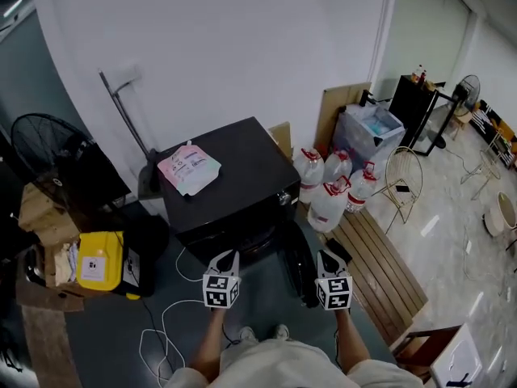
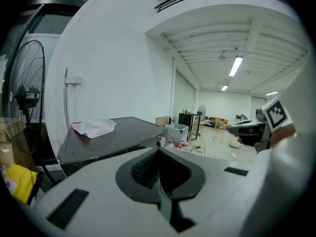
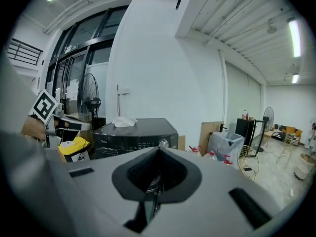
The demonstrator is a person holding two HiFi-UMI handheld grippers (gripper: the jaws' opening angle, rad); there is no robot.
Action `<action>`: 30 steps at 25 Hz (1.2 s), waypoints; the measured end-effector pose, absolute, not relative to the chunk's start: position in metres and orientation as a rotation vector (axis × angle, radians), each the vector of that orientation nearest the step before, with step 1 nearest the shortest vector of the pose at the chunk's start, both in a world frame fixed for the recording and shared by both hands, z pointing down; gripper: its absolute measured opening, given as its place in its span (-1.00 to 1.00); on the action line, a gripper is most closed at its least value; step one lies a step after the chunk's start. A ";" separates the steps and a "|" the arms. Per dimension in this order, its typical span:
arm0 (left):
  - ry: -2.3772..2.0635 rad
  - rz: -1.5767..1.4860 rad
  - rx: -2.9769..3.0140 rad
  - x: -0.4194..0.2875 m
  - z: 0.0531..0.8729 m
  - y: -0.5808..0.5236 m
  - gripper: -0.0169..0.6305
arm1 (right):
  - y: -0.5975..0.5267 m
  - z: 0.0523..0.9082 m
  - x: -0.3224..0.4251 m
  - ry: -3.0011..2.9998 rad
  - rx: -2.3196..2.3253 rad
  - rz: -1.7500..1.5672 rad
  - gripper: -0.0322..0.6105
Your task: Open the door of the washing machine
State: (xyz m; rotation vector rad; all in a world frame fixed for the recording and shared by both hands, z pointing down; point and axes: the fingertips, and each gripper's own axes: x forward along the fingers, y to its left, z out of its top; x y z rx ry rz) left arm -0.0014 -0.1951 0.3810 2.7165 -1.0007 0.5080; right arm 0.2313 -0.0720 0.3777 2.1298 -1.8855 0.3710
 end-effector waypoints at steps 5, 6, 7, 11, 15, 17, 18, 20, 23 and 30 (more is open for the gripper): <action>-1.017 0.491 2.710 -0.009 0.376 -0.184 -0.92 | -0.057 0.378 0.227 -1.877 2.131 0.389 -0.90; -1.018 0.489 2.710 -0.010 0.375 -0.182 -0.92 | -0.055 0.378 0.226 -1.879 2.131 0.389 -0.90; -1.020 0.488 2.709 -0.011 0.375 -0.180 -0.92 | -0.054 0.377 0.225 -1.881 2.129 0.388 -0.90; -1.022 0.492 2.703 -0.013 0.376 -0.178 -0.92 | -0.056 0.375 0.222 -1.891 2.127 0.382 -0.90; -1.032 0.479 2.704 -0.017 0.374 -0.177 -0.92 | -0.058 0.374 0.218 -1.902 2.124 0.370 -0.90; -1.037 0.479 2.701 -0.017 0.374 -0.174 -0.92 | -0.057 0.373 0.217 -1.907 2.115 0.365 -0.90; -1.040 0.479 2.700 -0.017 0.373 -0.174 -0.92 | -0.057 0.372 0.217 -1.910 2.112 0.364 -0.90; -1.045 0.480 2.698 -0.020 0.372 -0.175 -0.92 | -0.058 0.371 0.215 -1.914 2.109 0.364 -0.90; -1.053 0.480 2.696 -0.022 0.371 -0.177 -0.92 | -0.060 0.373 0.214 -1.915 2.105 0.364 -0.90; -1.062 0.481 2.689 -0.025 0.371 -0.182 -0.92 | -0.066 0.371 0.211 -1.922 2.090 0.358 -0.90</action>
